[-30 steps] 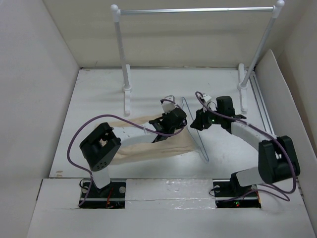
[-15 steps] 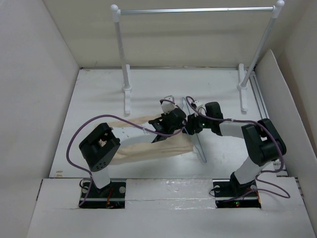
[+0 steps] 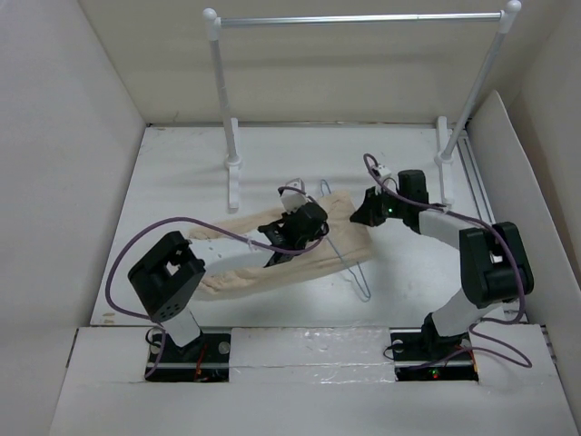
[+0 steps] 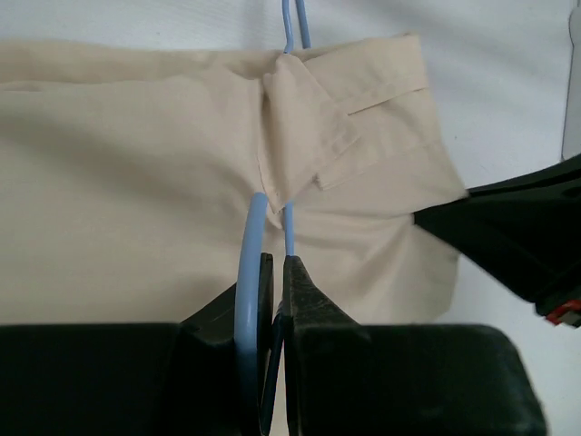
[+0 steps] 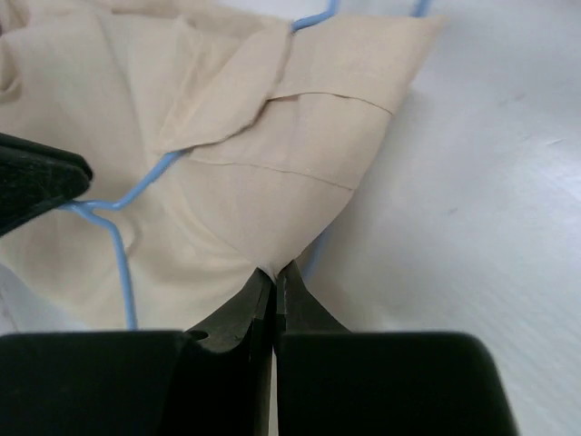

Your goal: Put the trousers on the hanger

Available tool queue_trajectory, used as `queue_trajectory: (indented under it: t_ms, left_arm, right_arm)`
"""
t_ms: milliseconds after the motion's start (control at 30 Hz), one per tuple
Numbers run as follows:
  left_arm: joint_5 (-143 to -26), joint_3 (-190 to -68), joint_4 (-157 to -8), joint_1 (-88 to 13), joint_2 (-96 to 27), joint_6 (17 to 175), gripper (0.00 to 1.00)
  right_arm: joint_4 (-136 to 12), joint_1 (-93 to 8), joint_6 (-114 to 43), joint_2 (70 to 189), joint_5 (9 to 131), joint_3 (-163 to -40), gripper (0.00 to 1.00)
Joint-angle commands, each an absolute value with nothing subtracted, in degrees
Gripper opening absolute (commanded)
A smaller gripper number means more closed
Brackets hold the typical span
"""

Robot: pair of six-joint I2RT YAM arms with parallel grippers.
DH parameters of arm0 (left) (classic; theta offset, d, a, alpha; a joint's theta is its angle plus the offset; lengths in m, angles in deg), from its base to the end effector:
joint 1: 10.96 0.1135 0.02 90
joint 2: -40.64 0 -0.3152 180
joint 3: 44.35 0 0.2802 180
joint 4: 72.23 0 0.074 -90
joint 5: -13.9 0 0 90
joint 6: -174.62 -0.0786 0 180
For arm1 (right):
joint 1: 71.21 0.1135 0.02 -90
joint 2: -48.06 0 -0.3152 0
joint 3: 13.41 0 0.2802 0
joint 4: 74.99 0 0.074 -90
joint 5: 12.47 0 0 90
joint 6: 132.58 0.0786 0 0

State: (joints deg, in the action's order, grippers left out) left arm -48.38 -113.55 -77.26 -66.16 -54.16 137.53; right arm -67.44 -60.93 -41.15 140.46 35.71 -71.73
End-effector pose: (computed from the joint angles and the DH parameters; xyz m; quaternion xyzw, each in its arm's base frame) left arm 0.2712 -0.3262 0.2334 -0.1018 0.8457 -0.2671 0.4507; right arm 0.3492 0.1166 0.1833 -0.2115 0.8383 0.3629 0.3475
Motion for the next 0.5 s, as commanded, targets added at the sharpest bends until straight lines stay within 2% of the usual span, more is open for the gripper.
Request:
queue_trajectory:
  t_ms: [0, 200, 467]
  left_arm:
    - [-44.91, -108.14, -86.61, -64.66, -52.17, 135.6, 0.0]
    - [-42.45, -103.22, -89.77, -64.05, -48.58, 136.04, 0.0]
    - [-40.34, -98.55, -92.33, -62.82, -41.36, 134.2, 0.0]
  right_arm:
    - [-62.89, -64.7, -47.67, 139.11, 36.05, -75.0, 0.0]
    - [-60.6, -71.29, -48.73, 139.91, 36.75, -74.12, 0.0]
    - [-58.58, -74.28, -49.52, 140.96, 40.26, -75.08, 0.0]
